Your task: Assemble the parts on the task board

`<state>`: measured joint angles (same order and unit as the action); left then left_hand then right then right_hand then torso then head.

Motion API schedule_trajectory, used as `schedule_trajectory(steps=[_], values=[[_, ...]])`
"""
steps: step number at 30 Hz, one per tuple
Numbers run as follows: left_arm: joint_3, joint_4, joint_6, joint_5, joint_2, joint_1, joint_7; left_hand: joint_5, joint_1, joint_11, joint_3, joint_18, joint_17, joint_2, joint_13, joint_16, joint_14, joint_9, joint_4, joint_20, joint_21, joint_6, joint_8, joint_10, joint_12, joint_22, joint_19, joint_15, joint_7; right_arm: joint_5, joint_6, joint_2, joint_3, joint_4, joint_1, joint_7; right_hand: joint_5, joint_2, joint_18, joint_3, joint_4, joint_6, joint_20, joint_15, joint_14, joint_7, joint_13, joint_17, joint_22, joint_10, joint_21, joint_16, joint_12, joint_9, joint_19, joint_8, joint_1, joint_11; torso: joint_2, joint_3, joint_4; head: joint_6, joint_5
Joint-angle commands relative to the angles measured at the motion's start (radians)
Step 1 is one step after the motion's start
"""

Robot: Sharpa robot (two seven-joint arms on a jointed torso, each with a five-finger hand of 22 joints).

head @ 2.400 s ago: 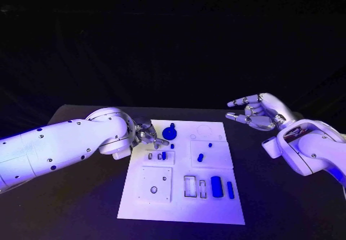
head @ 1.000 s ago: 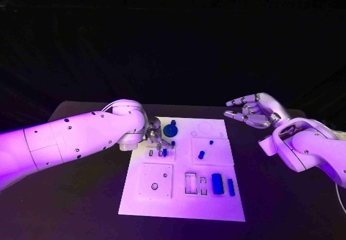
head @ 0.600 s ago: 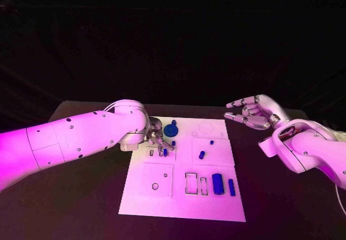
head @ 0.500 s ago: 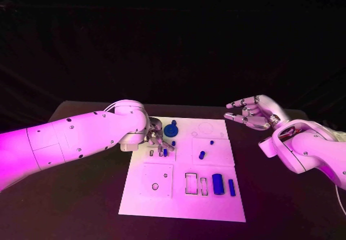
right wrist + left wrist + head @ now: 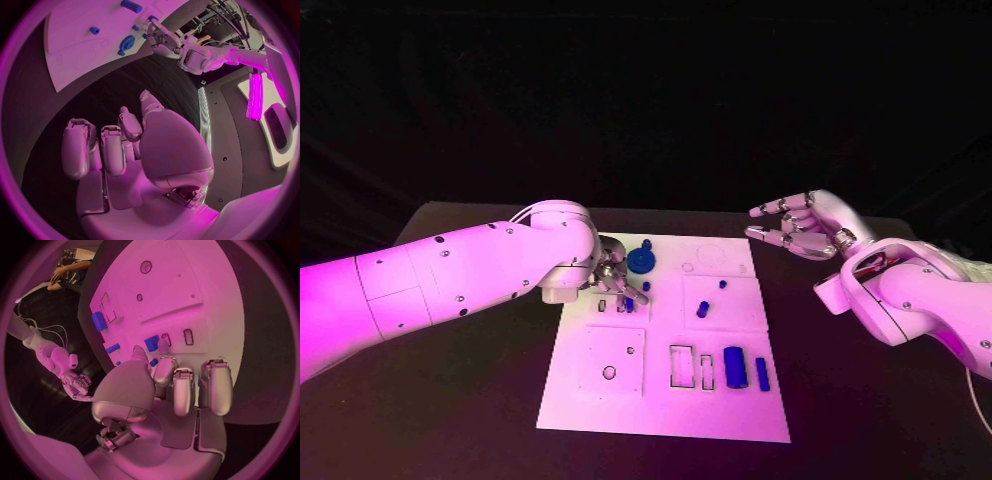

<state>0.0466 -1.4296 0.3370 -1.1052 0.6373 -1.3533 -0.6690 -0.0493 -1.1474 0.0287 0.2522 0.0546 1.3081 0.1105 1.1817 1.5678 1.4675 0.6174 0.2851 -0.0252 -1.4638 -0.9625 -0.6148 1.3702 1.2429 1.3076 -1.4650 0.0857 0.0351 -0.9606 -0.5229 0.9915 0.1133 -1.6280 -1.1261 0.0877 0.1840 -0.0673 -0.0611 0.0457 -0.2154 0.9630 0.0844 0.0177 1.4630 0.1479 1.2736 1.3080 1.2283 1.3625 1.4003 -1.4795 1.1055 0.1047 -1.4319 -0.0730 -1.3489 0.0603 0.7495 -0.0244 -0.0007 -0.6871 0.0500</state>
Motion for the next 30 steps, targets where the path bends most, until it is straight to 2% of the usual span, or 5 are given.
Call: schedule_trajectory(steps=[1, 11, 20, 23, 30], values=[[0.001, 0.002, 0.016, 0.018, -0.005, 0.0, -0.001, 0.002, -0.014, 0.005, -0.005, -0.012, 0.263, 0.004, 0.001, 0.003, 0.103, 0.003, -0.003, 0.005, -0.002, 0.009, -0.005, -0.005, 0.0, 0.067, -0.013, 0.004, -0.002, -0.01, 0.013, -0.001, 0.0, 0.0, 0.001, -0.003, 0.007, 0.006, -0.009, -0.004, -0.001, 0.006, 0.0, 0.001, 0.073, -0.002, -0.001, 0.121, -0.001, -0.008, -0.005, 0.006, -0.003, 0.001, 0.008, -0.002, 0.007, -0.003, 0.0, -0.0001, -0.0007, 0.0, 0.001], [0.001, 0.003, 0.005, 0.025, -0.008, 0.0, -0.001, 0.002, -0.079, 0.006, -0.04, -0.011, 0.263, 0.029, -0.002, 0.003, 0.103, 0.019, -0.021, 0.005, 0.0, 0.017, -0.007, -0.008, -0.005, 0.064, -0.01, 0.005, -0.002, -0.011, 0.019, -0.004, 0.0, 0.001, 0.002, -0.006, 0.007, 0.006, -0.011, -0.006, -0.002, 0.005, 0.0, 0.001, 0.072, -0.002, -0.004, 0.118, -0.007, -0.01, -0.008, 0.009, -0.007, 0.001, 0.011, -0.002, 0.008, -0.003, 0.0, 0.0004, -0.0001, -0.003, 0.002], [0.002, 0.004, -0.005, 0.04, -0.011, 0.0, 0.001, -0.017, -0.324, 0.014, -0.234, -0.01, 0.263, 0.063, -0.012, 0.003, 0.103, 0.021, -0.154, 0.012, 0.004, 0.061, 0.03, -0.027, -0.027, 0.06, -0.007, 0.012, -0.008, -0.011, 0.022, -0.005, 0.0, 0.001, 0.003, -0.007, 0.007, 0.006, -0.011, -0.006, -0.002, 0.005, 0.0, 0.001, 0.072, -0.002, -0.004, 0.118, -0.007, -0.01, -0.008, 0.009, -0.007, 0.001, 0.011, -0.002, 0.008, -0.003, -0.001, -0.0004, 0.0005, -0.005, 0.001], [0.002, 0.004, -0.007, 0.044, -0.01, 0.0, 0.001, -0.063, -0.308, 0.008, -0.417, -0.009, 0.263, -0.021, -0.02, 0.003, 0.103, 0.025, -0.147, 0.005, 0.006, 0.058, 0.051, -0.029, -0.041, 0.061, -0.006, 0.001, 0.016, -0.011, 0.024, -0.005, 0.0, 0.002, 0.003, -0.008, 0.007, 0.006, -0.011, -0.006, -0.002, 0.005, 0.0, 0.001, 0.072, -0.002, -0.004, 0.118, -0.007, -0.01, -0.008, 0.009, -0.007, 0.001, 0.011, -0.002, 0.008, -0.003, 0.0, -0.0003, -0.0008, -0.006, 0.001], [0.002, -0.005, -0.013, 0.063, -0.002, 0.0, 0.004, -0.06, -0.186, 0.0, -0.811, -0.007, 0.263, -0.2, -0.031, 0.003, 0.103, 0.072, -0.143, -0.004, 0.013, 0.049, 0.043, -0.024, -0.053, 0.056, -0.002, -0.006, 0.013, -0.011, 0.027, -0.005, 0.0, 0.003, 0.004, -0.01, 0.007, 0.005, -0.011, -0.007, -0.001, 0.005, 0.0, 0.001, 0.072, -0.002, -0.004, 0.118, -0.009, -0.01, -0.009, 0.009, -0.007, 0.0, 0.012, -0.001, 0.008, -0.003, 0.0, -0.0003, -0.0008, -0.008, -0.001]])
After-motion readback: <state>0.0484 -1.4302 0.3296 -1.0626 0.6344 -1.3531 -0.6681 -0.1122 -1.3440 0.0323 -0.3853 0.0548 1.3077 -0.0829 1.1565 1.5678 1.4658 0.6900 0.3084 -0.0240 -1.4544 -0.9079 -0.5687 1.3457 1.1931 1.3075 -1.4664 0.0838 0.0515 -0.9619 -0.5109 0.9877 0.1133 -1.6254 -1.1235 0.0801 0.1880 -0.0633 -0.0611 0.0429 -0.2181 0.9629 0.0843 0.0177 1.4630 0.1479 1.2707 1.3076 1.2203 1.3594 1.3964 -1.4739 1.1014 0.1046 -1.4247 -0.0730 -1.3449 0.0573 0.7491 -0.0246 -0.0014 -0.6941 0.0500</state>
